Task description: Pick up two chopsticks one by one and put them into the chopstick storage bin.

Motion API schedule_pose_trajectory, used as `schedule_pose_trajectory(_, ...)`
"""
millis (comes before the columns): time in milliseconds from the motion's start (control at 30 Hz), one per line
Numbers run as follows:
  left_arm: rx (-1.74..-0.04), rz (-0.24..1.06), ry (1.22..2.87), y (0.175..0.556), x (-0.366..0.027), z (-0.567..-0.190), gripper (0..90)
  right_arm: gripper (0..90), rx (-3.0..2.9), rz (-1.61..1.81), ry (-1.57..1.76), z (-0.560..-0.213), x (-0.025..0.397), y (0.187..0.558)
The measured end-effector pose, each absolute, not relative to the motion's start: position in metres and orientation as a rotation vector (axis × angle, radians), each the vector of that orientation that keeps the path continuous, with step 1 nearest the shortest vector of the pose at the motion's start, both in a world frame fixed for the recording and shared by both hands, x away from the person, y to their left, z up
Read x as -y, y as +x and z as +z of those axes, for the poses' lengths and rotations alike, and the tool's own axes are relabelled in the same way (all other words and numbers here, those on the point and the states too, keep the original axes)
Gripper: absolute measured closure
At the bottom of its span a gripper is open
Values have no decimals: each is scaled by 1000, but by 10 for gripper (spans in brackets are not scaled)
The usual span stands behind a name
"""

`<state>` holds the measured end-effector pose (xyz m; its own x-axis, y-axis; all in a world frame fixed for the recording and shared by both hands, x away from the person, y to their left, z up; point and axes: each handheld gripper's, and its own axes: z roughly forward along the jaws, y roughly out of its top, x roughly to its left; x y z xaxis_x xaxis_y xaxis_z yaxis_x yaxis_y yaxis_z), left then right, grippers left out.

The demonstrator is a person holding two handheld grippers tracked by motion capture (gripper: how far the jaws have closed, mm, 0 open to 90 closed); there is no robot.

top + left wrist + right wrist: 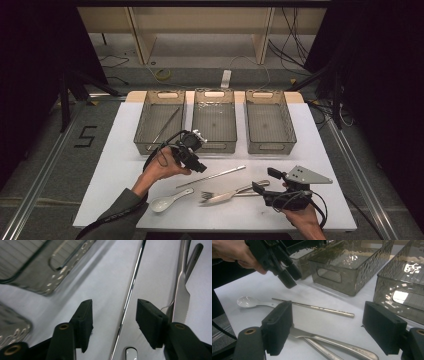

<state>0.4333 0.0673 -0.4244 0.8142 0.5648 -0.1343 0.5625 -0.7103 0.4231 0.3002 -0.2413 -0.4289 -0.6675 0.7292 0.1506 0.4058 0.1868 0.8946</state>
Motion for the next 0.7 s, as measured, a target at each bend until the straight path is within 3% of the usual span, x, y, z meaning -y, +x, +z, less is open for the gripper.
schedule_pose_trajectory(700, -735, -44, 2689, 429, -43, -454, 691, 252, -2163, 1472, 1071, -429, 240, 300)
